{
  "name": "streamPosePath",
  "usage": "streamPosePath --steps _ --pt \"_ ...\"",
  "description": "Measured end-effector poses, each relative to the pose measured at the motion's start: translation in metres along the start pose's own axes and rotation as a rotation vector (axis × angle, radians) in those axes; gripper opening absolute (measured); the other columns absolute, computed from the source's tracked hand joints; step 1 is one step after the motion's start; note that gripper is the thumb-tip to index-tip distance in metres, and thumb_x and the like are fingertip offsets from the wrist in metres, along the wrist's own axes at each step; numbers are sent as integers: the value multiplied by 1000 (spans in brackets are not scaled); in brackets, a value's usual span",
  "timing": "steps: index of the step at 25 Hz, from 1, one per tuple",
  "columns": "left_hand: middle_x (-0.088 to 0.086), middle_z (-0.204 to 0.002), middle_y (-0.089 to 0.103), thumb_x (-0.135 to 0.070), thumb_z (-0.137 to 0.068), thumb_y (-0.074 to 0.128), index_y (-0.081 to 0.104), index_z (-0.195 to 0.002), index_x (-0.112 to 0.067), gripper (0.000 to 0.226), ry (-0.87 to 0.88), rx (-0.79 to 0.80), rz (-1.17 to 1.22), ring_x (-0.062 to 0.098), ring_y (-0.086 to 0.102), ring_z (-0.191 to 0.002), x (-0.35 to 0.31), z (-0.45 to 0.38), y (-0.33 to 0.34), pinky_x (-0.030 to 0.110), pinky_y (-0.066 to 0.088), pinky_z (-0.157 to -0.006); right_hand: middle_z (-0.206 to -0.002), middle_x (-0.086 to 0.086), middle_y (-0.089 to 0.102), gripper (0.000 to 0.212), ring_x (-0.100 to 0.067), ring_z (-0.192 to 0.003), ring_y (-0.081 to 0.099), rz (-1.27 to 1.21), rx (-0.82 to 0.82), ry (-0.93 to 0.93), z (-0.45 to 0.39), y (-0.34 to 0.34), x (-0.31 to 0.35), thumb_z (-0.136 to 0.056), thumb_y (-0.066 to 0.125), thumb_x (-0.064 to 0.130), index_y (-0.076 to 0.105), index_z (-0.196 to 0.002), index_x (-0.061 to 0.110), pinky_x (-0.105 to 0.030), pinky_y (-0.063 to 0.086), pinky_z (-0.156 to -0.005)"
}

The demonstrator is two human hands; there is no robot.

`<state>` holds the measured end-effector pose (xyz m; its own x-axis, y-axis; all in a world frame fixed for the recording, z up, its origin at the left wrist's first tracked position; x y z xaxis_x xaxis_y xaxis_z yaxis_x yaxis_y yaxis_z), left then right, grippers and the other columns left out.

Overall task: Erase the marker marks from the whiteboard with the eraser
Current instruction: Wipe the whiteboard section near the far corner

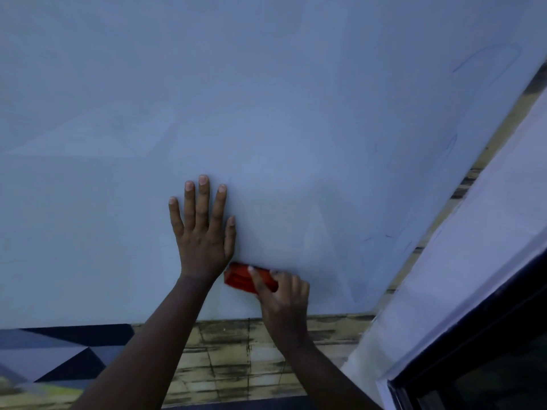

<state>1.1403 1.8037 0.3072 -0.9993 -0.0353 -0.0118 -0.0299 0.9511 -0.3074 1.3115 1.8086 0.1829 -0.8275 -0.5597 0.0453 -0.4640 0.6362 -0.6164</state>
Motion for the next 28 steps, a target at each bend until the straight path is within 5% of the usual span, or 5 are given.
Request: streamPosePath --steps 5,11,17,23,28 --pt "2 -179 -6 -32 -112 43 15 -170 -18 67 -42 18 57 26 -3 -166 -2 10 0 54 0 -132 -98 -7 60 69 -28 -81 55 -29 45 -42 15 5 -10 -88 82 22 53 -148 39 -42 43 -73" --pt "1 -178 -12 -31 -112 42 7 -171 -20 69 -109 37 101 26 -9 -165 -12 20 6 57 -4 -131 -109 1 63 62 -20 -94 65 -434 -207 791 25 -39 -125 -72 92 40 57 -119 19 -38 57 -73" --pt "2 -178 -15 -34 -110 46 4 -171 -21 75 -113 86 93 26 -10 -165 -13 35 10 57 -4 -131 -102 -1 72 55 -25 -92 72 -776 -197 1443 82 10 -121 -75 91 41 57 -112 18 -53 61 -83" --pt "2 -178 -15 -35 -110 47 4 -171 -21 76 -139 96 112 26 -11 -165 -15 44 13 57 -5 -131 -121 -8 67 81 -26 -108 67 -729 192 1199 73 52 -20 -72 89 44 49 -134 12 -43 58 -90" --pt "3 -178 -11 -40 -110 48 7 -171 -22 75 -67 106 65 26 -9 -165 -7 53 14 53 -4 -132 -114 -7 70 84 -26 -104 70 -824 266 1294 96 75 -5 -66 87 52 51 -130 12 -45 59 -90"
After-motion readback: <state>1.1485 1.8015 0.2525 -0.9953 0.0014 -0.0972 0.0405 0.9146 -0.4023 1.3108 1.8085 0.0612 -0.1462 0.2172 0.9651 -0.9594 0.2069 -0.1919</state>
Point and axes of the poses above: each hand's wrist, its own z-axis away from the middle knuckle, its own y-axis out of the palm, x = y × z, the point moved 7 cm from there along -z, towards the middle knuckle
